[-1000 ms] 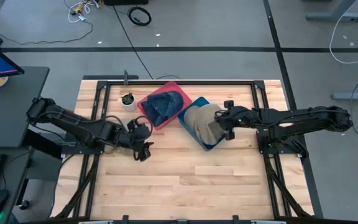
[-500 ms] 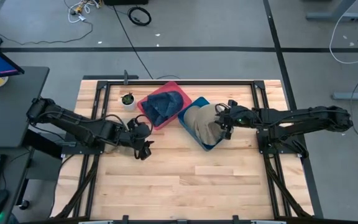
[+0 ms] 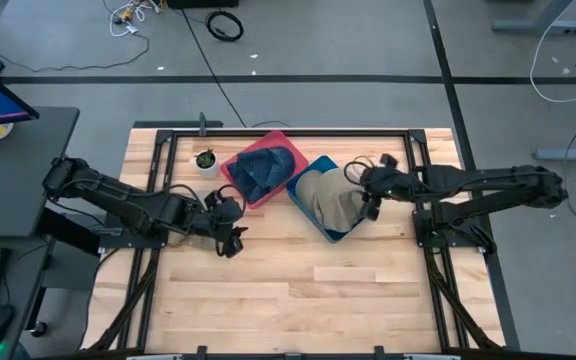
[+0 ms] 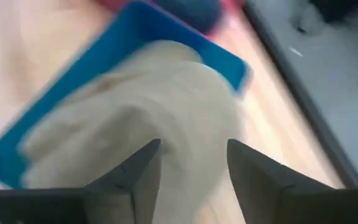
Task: Pick & Place hat
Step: Put the bottom brown cap into the blue bin
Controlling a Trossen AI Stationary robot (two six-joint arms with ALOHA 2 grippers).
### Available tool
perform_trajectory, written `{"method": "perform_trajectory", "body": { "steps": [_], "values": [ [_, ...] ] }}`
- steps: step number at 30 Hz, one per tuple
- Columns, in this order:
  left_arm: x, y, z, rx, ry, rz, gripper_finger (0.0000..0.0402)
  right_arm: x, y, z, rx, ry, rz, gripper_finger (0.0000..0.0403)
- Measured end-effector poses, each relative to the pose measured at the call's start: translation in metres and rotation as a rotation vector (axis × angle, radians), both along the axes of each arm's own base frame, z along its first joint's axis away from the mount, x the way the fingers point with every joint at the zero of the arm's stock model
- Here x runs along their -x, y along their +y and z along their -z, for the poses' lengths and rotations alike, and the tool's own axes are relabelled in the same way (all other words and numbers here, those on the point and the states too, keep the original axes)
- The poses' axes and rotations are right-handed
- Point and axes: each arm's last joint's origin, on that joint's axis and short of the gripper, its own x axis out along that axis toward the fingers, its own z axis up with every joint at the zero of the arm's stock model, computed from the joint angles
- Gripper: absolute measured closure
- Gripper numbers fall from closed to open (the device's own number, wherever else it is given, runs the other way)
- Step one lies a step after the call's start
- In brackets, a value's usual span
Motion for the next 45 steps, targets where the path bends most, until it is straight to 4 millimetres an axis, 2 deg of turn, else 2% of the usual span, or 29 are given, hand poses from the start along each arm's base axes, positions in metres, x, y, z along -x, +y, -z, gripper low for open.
{"method": "perform_trajectory", "body": {
  "steps": [3,7,10,12,21,27,34,38,45],
  "values": [
    [0.0,0.0,0.0,-0.001,0.001,0.002,0.0211,0.006,-0.003,0.005,0.016,0.02,0.155,0.0242],
    [0.0,0.0,0.0,-0.013,0.006,0.015,0.0211,0.009,-0.005,0.033,-0.053,0.039,0.27,0.0304],
    [0.0,0.0,0.0,-0.017,0.007,0.02,0.0211,0.007,-0.005,0.053,-0.101,0.057,0.265,0.0366],
    [0.0,0.0,0.0,-0.017,0.007,0.02,0.0211,0.004,-0.004,0.062,-0.108,0.047,0.243,0.0393],
    [0.0,0.0,0.0,-0.017,0.006,0.018,0.0211,-0.018,-0.006,0.065,-0.08,-0.055,0.128,0.0399],
    [0.0,0.0,0.0,-0.015,0.003,0.018,0.0211,-0.025,-0.007,0.068,-0.138,-0.074,0.067,0.0401],
    [0.0,0.0,0.0,-0.015,0.002,0.018,0.0211,-0.042,-0.009,0.09,-0.187,-0.005,0.03,0.0402],
    [0.0,0.0,0.0,-0.015,0.002,0.018,0.0211,-0.046,-0.011,0.098,-0.185,0.016,0.037,0.0402],
    [0.0,0.0,0.0,-0.015,0.002,0.017,0.0211,-0.047,-0.014,0.098,-0.197,0.004,0.043,0.0402]
  ]
}}
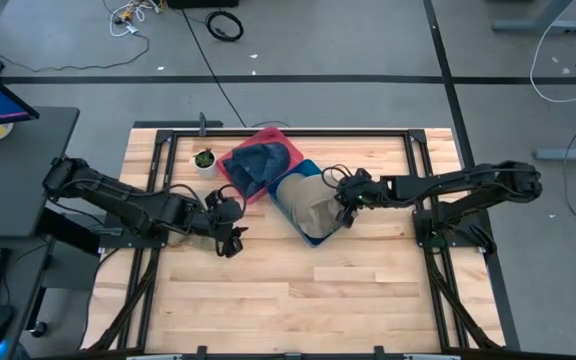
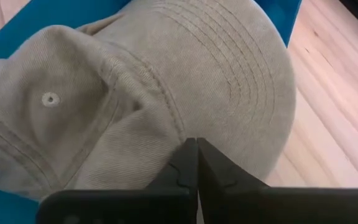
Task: Pick & Place hat
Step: Put the bottom brown cap into the blue bin, then put the brown cap into the blue bin
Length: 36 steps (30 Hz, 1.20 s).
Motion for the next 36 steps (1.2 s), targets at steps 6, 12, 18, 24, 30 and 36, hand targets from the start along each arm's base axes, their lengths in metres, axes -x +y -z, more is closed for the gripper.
{"method": "perform_trajectory", "body": {
  "steps": [6,12,18,24,30,36],
  "values": [
    [0.0,0.0,0.0,0.0,0.0,0.0,0.0211,0.0,0.001,0.0,-0.016,0.0,0.008,0.0403],
    [0.0,0.0,0.0,0.001,-0.001,0.001,0.0211,-0.003,0.004,-0.023,0.007,-0.069,-0.035,0.0401],
    [0.0,-0.004,-0.011,0.139,-0.02,0.069,0.0211,-0.004,0.004,-0.068,0.021,-0.059,-0.067,0.0367],
    [0.003,-0.009,-0.024,0.233,-0.022,0.203,0.0211,-0.008,0.009,-0.087,0.031,-0.075,-0.089,0.0321],
    [0.005,-0.014,-0.023,0.219,-0.004,0.259,0.0211,-0.013,0.024,-0.09,0.036,-0.119,-0.146,0.0285],
    [0.01,-0.004,-0.017,0.171,0.092,0.19,0.0211,-0.015,0.036,-0.093,0.032,-0.156,-0.187,0.0271]
  ]
}}
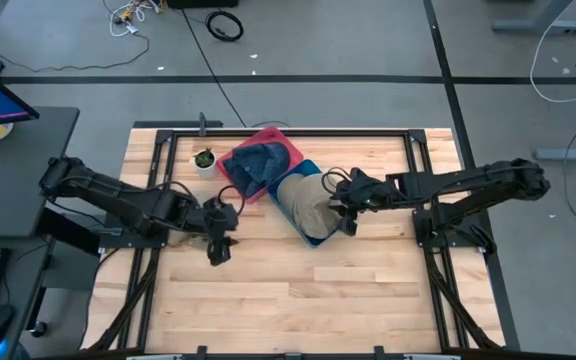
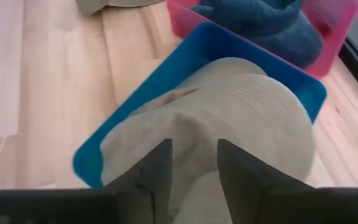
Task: Pick & Place hat
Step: Put the brown cap into the blue bin
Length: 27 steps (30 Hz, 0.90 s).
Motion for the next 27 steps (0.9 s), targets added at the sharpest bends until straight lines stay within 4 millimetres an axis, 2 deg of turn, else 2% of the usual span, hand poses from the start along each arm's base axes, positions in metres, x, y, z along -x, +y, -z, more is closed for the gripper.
{"method": "perform_trajectory", "body": {
  "steps": [5,9,15,21,27],
  "values": [
    [0.017,0.026,0.011,-0.142,0.23,-0.144,0.0211,0.0,0.006,0.0,-0.015,-0.005,-0.006,0.027],
    [0.027,0.047,0.02,-0.178,0.373,-0.207,0.0211,0.0,0.009,-0.001,-0.029,-0.01,-0.005,0.027],
    [0.041,0.069,0.05,-0.204,0.514,-0.225,0.0211,0.001,0.013,-0.001,-0.029,-0.011,-0.021,0.027],
    [0.056,0.076,0.076,-0.157,0.624,-0.234,0.0211,0.001,0.013,-0.001,-0.029,-0.011,-0.022,0.027],
    [0.062,0.078,0.091,-0.184,0.631,-0.274,0.0217,0.001,0.013,-0.001,-0.029,-0.013,-0.022,0.027]
  ]
}}
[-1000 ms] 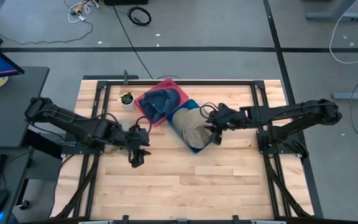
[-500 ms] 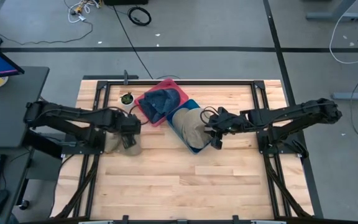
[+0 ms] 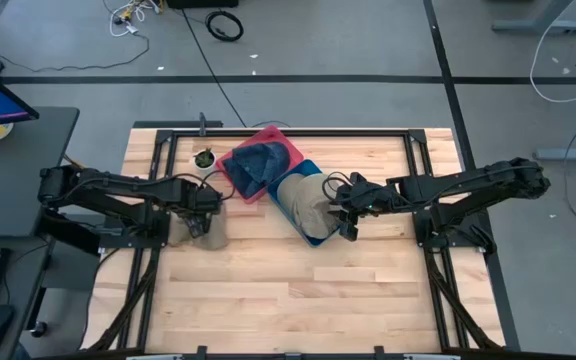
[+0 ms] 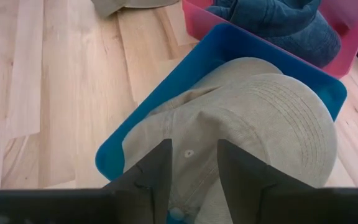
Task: Pick & Place hat
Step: Put the brown cap into the blue bin
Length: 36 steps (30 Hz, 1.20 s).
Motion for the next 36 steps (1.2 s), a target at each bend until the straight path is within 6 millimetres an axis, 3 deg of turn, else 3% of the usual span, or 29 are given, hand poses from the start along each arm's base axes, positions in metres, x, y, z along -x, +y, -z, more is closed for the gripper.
{"method": "perform_trajectory", "body": {
  "steps": [3,7,8,13,21,25,29,36],
  "values": [
    [-0.002,0.0,0.001,-0.003,-0.031,-0.01,0.0258,0.0,0.0,0.0,0.0,-0.001,0.0,0.027],
    [-0.008,0.0,0.001,0.001,-0.092,-0.016,0.0369,-0.003,0.0,-0.002,0.014,-0.033,-0.016,0.027],
    [-0.01,0.0,0.0,0.01,-0.107,-0.024,0.0382,-0.005,0.001,-0.002,0.035,-0.056,-0.039,0.027],
    [-0.023,-0.001,-0.02,0.028,-0.211,-0.114,0.0386,-0.019,0.006,0.001,0.217,-0.122,-0.21,0.0254],
    [-0.054,-0.009,-0.081,0.011,-0.471,-0.11,0.0395,-0.055,0.009,0.002,0.256,-0.362,-0.203,0.0178],
    [-0.062,-0.014,-0.101,-0.007,-0.554,-0.07,0.0395,-0.073,0.011,0.007,0.305,-0.487,-0.212,0.0151],
    [-0.07,-0.017,-0.111,-0.07,-0.62,-0.055,0.0395,-0.088,0.014,0.01,0.316,-0.591,-0.236,0.0149],
    [-0.1,-0.017,-0.107,-0.114,-0.726,0.017,0.0394,-0.127,0.018,0.004,0.402,-0.512,-0.305,0.017]
  ]
}}
